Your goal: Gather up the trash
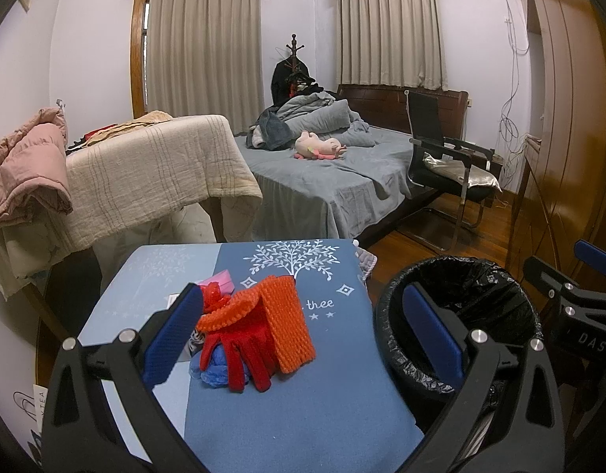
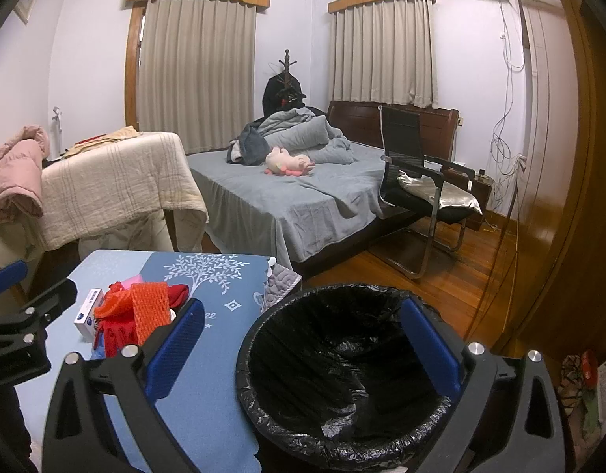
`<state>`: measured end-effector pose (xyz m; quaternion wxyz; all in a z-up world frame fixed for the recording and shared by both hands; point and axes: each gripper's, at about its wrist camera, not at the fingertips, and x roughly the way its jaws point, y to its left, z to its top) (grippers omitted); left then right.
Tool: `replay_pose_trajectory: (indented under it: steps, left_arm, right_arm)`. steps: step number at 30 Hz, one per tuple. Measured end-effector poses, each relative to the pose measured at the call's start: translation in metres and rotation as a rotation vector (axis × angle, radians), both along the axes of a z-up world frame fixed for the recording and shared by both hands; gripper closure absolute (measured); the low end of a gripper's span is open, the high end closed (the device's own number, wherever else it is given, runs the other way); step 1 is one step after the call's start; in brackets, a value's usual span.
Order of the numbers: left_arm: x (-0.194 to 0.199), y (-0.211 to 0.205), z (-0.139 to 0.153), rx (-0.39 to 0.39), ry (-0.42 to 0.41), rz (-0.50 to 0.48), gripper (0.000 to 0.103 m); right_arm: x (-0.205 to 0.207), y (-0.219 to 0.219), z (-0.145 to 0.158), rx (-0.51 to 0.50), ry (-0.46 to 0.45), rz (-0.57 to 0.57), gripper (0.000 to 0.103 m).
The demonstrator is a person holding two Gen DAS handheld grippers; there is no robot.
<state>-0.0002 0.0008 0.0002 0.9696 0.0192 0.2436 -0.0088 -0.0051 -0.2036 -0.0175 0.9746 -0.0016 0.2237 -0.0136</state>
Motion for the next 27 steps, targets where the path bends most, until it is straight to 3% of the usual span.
replay_pose_trajectory:
  steps: [27]
  left_arm:
    - [-0.0004,-0.0001,-0.0001,-0.001,-0.001,0.001,0.005]
  right_arm:
    - [-0.0009,0.0017,-0.0003,0.001,-0.004,-0.002,0.006]
